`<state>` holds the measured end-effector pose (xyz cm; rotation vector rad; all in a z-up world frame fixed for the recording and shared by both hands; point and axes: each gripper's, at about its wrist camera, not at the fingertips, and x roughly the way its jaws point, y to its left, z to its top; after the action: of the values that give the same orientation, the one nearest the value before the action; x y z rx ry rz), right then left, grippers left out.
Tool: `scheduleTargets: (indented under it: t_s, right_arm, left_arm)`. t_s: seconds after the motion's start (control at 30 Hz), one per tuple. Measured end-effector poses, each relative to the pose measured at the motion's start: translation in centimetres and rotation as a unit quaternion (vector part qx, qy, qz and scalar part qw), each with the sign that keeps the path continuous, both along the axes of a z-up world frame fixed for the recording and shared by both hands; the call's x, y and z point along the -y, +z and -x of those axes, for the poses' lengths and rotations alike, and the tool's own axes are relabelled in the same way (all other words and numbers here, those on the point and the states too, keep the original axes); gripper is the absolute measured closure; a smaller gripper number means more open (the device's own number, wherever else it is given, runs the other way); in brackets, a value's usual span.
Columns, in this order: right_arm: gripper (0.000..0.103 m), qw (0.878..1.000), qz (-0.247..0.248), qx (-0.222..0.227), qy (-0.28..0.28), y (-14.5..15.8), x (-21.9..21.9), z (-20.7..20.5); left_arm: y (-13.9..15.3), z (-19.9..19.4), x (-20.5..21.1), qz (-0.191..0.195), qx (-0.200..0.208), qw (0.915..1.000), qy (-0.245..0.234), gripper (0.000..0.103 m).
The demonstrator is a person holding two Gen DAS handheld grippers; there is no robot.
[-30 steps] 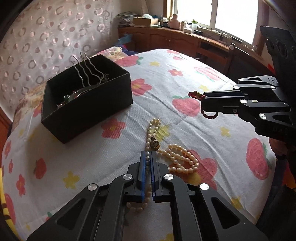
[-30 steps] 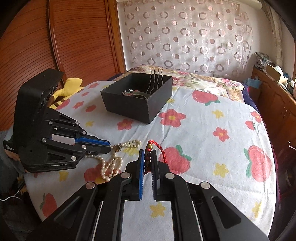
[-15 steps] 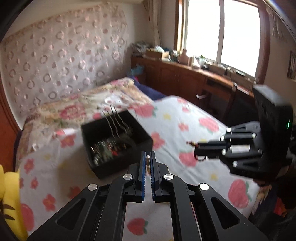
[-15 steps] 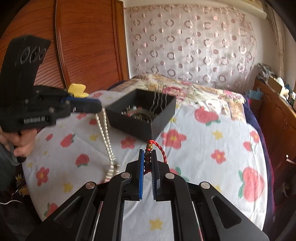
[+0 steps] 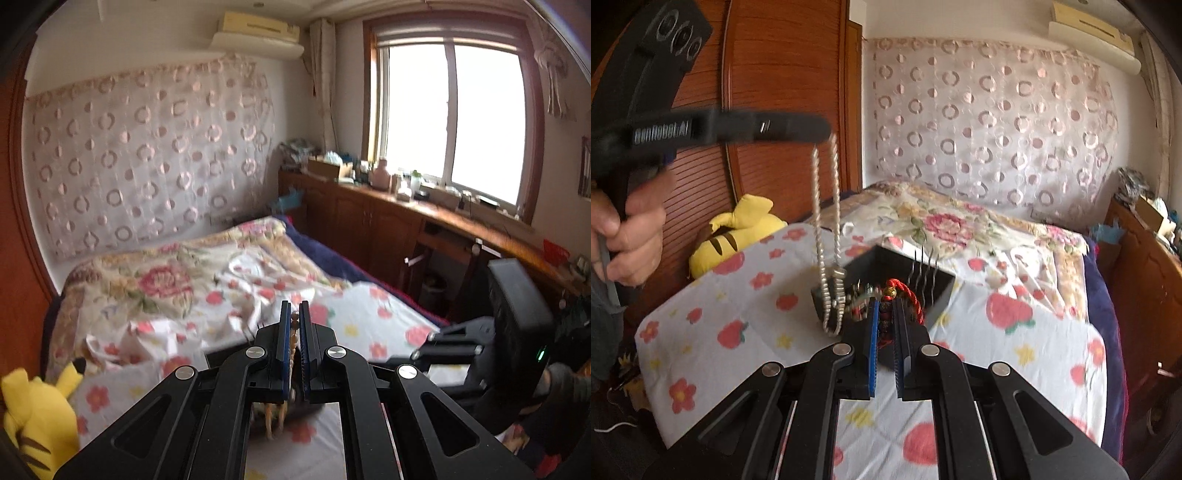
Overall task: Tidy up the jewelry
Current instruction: 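Lift the pearl necklace with the left gripper while the right gripper lifts the red cord toward the box, then lower both items into the box and open both grippers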
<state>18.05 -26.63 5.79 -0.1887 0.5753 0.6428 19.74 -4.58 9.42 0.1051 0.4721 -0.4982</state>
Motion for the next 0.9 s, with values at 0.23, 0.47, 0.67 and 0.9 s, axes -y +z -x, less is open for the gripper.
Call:
scheduleTargets:
  t_s: [0.23,0.47,0.67,0.9]
  right_arm:
    - [0.095,1.000,0.001,0.012,0.010,1.6,-1.1,-2.3]
    - [0.095,1.000,0.010,0.007,0.019,1.0,-2.5,-4.2]
    - [0.095,0.999,0.023,-0.024,0.020,-1.9,-3.5,-6.5]
    - [0.093,0.998,0.021,-0.054,0.016,-4.5,-4.3,-8.2]
  left_arm:
    - [4.0,-2.3,-0.2,-0.004,0.035,0.9992,0.019,0.099]
    - [3.5,-5.0,-0.3,-0.013,0.024,0.9991,0.032,0.099]
    - [-0.9,-7.6,-0.6,-0.023,-0.023,0.9982,0.050,0.099]
    - [-6.1,-10.1,-1.5,-0.031,-0.080,0.9939,0.069,0.099]
